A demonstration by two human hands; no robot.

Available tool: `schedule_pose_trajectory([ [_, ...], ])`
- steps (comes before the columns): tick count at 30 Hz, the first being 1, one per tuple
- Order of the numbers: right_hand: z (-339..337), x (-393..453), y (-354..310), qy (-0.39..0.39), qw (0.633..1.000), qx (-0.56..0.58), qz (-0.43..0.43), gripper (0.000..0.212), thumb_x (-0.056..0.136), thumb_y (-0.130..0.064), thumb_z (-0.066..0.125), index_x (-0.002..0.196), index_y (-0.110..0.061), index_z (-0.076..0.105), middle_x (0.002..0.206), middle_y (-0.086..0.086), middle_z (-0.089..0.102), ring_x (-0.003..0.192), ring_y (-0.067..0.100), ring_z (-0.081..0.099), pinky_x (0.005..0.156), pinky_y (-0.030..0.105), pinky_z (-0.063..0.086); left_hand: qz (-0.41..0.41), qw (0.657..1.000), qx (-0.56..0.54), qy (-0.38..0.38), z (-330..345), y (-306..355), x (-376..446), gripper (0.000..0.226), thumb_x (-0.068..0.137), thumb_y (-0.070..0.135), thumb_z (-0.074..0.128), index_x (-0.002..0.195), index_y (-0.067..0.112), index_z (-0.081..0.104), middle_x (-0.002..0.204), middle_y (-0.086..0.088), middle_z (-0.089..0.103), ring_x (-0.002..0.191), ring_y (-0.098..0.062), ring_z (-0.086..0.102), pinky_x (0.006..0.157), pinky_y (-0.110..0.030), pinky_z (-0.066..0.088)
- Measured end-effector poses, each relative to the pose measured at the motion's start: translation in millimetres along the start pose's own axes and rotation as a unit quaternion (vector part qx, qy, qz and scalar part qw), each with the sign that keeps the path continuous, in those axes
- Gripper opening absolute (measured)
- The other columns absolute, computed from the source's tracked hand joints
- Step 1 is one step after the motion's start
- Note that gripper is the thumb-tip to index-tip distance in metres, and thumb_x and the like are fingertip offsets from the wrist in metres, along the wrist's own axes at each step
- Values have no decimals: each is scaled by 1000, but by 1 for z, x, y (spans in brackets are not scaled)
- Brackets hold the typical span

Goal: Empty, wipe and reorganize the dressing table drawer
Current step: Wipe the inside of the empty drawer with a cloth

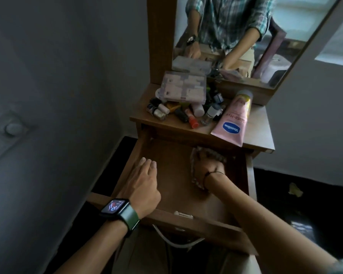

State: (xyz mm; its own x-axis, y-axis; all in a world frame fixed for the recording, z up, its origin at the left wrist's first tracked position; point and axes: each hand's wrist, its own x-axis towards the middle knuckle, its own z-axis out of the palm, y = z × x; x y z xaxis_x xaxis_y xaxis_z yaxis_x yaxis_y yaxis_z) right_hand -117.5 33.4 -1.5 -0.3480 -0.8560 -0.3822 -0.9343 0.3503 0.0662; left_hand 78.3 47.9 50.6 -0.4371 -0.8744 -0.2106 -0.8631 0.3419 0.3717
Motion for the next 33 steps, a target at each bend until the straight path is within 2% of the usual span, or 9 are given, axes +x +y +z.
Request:
schedule_pose_trajectory([
  [2,2,-18,24,5,999,-1,47,64,94,-31,32,148,-13,4,154,19,11,139,41,22,106,55,35,-5,1000,0,5,1,0,0,68,88,3,36,148,8,7,159,-4,4,147,-16,-2,119,-27,2],
  [6,-9,-39,34,-34,998,19,48,81,91,-28,52,149,-8,-1,153,21,8,136,41,25,101,49,40,-1,1000,10,25,1,2,-2,67,87,3,38,148,8,9,158,-5,9,147,-18,1,120,-28,4],
  [12,6,-71,34,-98,993,58,10,75,88,-29,58,147,-19,11,153,11,10,131,42,33,102,48,41,9,999,-3,31,-1,0,0,67,85,-1,38,147,6,12,157,-6,13,147,-18,3,118,-25,4],
  [16,9,-80,35,-132,989,73,-7,65,91,-27,54,144,-20,18,153,14,10,128,44,38,103,48,42,-1,1000,-7,27,0,1,-1,67,87,-1,38,147,6,11,157,-7,10,147,-19,1,119,-28,4],
  [18,4,-84,35,-120,988,87,-31,65,92,-27,52,146,-17,17,153,15,11,129,41,39,103,44,43,-1,1000,-8,28,0,1,-1,68,86,-1,38,148,7,10,158,-6,10,147,-19,1,119,-27,5],
  [21,-5,-89,31,-103,987,87,-83,73,87,-27,60,145,-14,18,153,14,12,130,36,39,102,36,41,-4,1000,-9,22,1,-1,0,70,85,0,39,148,7,10,158,-6,9,147,-18,1,119,-28,6],
  [25,-6,-77,1,-92,977,151,-118,82,84,-24,64,147,-9,13,155,13,13,137,33,30,110,37,33,-3,1000,-6,14,1,2,2,72,84,-1,41,148,7,9,158,-6,9,147,-19,1,119,-29,7],
  [30,-10,-56,-74,-77,958,152,-232,71,89,-24,57,147,-11,18,155,12,16,139,33,27,113,44,30,-15,999,-30,13,-1,4,0,75,81,-4,40,148,7,9,158,-5,6,147,-18,-1,118,-28,4],
  [33,-12,-55,-95,-102,946,159,-263,51,94,-11,47,141,1,32,148,20,33,135,33,34,112,39,28,-15,999,-47,12,-1,4,0,75,80,-8,39,148,7,9,158,-6,6,147,-17,-2,119,-28,5],
])
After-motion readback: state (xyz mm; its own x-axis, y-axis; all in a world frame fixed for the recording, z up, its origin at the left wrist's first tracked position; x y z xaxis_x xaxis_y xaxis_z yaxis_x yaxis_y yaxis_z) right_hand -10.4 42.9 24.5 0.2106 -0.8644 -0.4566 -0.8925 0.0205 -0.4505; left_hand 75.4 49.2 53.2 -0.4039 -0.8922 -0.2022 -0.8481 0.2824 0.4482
